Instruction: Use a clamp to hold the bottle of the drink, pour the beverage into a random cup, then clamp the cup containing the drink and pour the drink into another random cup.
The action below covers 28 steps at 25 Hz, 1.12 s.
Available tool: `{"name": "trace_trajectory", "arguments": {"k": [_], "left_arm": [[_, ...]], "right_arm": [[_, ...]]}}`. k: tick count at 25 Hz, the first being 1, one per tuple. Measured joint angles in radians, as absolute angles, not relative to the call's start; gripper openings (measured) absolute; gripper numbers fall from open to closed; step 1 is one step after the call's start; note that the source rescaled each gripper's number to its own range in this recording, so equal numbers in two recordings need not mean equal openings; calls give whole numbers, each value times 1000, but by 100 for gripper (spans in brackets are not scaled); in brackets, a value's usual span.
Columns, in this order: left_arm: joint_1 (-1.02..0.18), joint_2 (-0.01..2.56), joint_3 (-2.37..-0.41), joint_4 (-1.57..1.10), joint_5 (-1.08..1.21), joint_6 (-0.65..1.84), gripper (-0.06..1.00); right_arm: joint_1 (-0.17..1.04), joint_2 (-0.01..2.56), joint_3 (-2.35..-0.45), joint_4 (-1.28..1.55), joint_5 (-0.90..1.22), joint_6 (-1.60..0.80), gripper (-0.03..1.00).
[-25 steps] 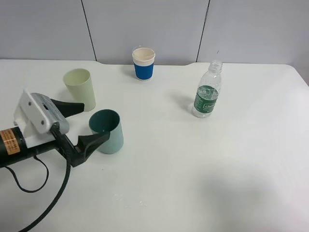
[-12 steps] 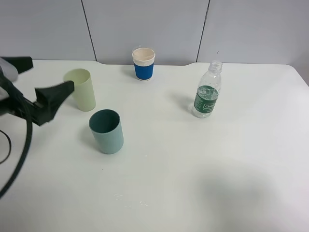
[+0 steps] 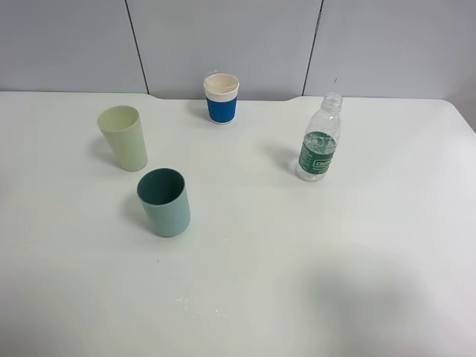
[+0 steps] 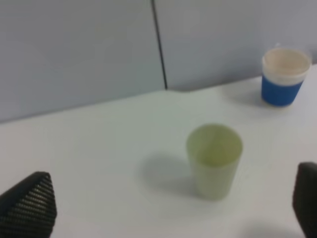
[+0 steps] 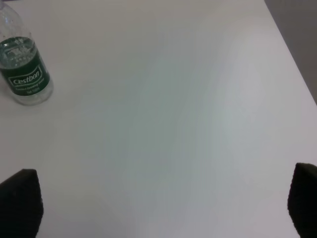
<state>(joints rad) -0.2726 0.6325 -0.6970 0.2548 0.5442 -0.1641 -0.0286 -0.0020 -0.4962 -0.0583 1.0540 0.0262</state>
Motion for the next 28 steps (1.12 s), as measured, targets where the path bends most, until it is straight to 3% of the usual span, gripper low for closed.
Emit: {"name": "trace_trajectory", "arguments": {"k": [8, 16, 28], "left_arm": [[-266, 476, -728, 254, 752, -164, 89], [-107, 310, -728, 184, 850, -149, 89], [-15, 89, -662, 108, 976, -129, 88]], "right_arm": [[-29, -2, -496, -58, 1054, 26, 99], [-29, -2, -496, -58, 1054, 26, 99], [-29, -2, -496, -58, 1054, 26, 99]]}}
